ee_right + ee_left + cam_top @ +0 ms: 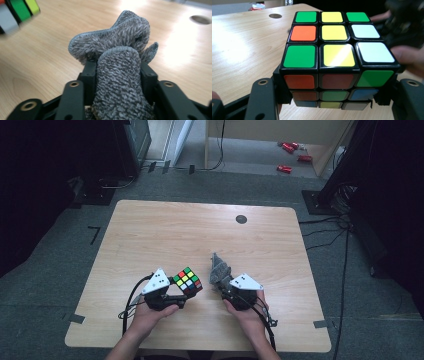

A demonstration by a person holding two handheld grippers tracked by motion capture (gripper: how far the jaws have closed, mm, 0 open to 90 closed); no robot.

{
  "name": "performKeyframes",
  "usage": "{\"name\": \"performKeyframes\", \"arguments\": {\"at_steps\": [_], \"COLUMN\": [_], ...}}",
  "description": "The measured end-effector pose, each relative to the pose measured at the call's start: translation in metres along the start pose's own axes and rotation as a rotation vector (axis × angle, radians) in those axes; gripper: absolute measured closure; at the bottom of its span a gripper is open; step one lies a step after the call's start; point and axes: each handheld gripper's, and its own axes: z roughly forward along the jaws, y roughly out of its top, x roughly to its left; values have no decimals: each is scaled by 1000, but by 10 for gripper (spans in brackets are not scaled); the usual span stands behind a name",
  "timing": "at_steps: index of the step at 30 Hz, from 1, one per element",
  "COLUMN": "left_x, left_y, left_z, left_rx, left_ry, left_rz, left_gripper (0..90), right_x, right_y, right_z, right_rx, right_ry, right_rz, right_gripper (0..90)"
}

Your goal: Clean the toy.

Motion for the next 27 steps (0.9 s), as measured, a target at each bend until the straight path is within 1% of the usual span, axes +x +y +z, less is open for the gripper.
{"name": "performKeyframes", "arguments": {"at_steps": [1, 2, 3, 5, 6, 7, 9, 10, 11, 13, 14, 17, 20, 23, 25, 27], "left_x": [2, 4, 6, 9, 11, 12, 14, 15, 15, 16, 15, 12, 6, 2, -2, -5], "left_y": [0, 0, 0, 0, 1, 1, 1, 2, 2, 3, 3, 5, 7, 8, 8, 9], "left_z": [-1, -2, -3, -6, -7, -8, -10, -11, -12, -12, -12, -11, -8, -5, -2, 1], "left_rx": [-11, -19, -31, -51, -57, -66, -78, -83, -88, -96, -99, -99, -86, -76, -70, -50], "left_ry": [-1, 0, 1, 1, 4, 5, 6, 5, 3, -4, -9, -18, -25, -43, -63, -85], "left_rz": [-21, -33, -51, -88, -95, -107, -123, -135, -139, -154, -163, -183, -206, -232, -245, -257], "left_gripper": [341, 341, 341, 340, 341, 341, 341, 340, 340, 341, 341, 340, 340, 340, 340, 340], "right_x": [-1, -2, -3, -1, 2, 4, 11, 15, 21, 30, 36, 51, 64, 71, 73, 73], "right_y": [-1, -4, -5, -7, -6, -5, -2, 0, 2, 5, 5, 5, 4, 4, 5, 5], "right_z": [3, 6, 7, 8, 6, 4, -1, -4, -8, -13, -14, -13, -11, -12, -13, -13], "right_rx": [3, 5, 2, -25, -54, -75, -136, -171, -212, -259, -282, -309, -323, -353, -371, -384], "right_ry": [13, 24, 22, 10, -2, -9, -31, -26, -4, 28, 55, 128, 178, 173, 151, 134], "right_rz": [2, 5, 0, -42, -73, -89, -124, -138, -153, -181, -198, -230, -250, -247, -239, -240], "right_gripper": [507, 446, 401, 313, 280, 263, 216, 212, 212, 210, 209, 196, 188, 187, 185, 184]}}
